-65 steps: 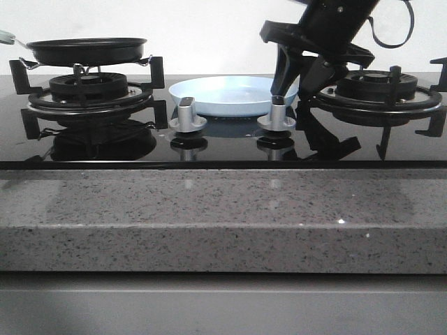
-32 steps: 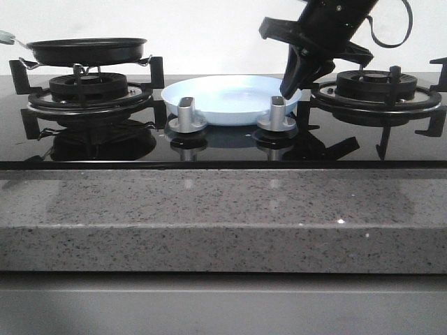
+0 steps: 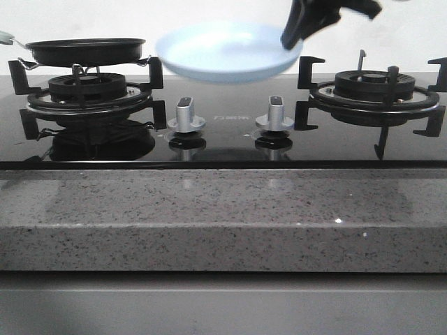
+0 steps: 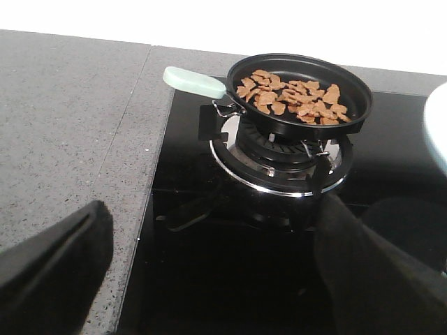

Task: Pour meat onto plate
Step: 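Close the right gripper on the plate rim and lift the plate, then grasp the pan's mint-green handle with the left gripper and lift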

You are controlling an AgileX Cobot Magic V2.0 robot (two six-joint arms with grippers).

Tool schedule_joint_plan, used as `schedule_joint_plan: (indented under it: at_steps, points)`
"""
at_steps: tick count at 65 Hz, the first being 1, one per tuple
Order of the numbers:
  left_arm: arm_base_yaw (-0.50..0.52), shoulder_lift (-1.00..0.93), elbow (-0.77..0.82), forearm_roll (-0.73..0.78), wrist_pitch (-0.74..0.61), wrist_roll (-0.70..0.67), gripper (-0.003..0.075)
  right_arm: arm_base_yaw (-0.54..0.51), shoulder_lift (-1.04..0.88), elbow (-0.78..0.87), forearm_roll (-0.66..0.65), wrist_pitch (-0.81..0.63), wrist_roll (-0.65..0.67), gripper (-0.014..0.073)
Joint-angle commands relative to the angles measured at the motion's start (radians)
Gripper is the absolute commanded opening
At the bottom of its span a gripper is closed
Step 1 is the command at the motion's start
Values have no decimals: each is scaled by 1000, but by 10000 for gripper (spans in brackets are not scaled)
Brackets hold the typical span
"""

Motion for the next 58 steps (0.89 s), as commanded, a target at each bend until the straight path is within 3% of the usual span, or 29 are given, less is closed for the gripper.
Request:
schedule_joint_plan:
  at_steps: [1,26,48,58]
  points:
    - [-10,3,-36,-2,-79,-3,585,-2,-128,24,39,-49,-12,-69]
    - [-10,3,-36,-2,-80,-3,585,60,-371,445,47,-194,-55,-69]
    - [-10,27,-38,-23,-61,-3,585,81,-374,507,56,-191,-55,-69]
    - [-8,137,-113,-36,48,-3,585,79,-374,507,56,-191,-55,-69]
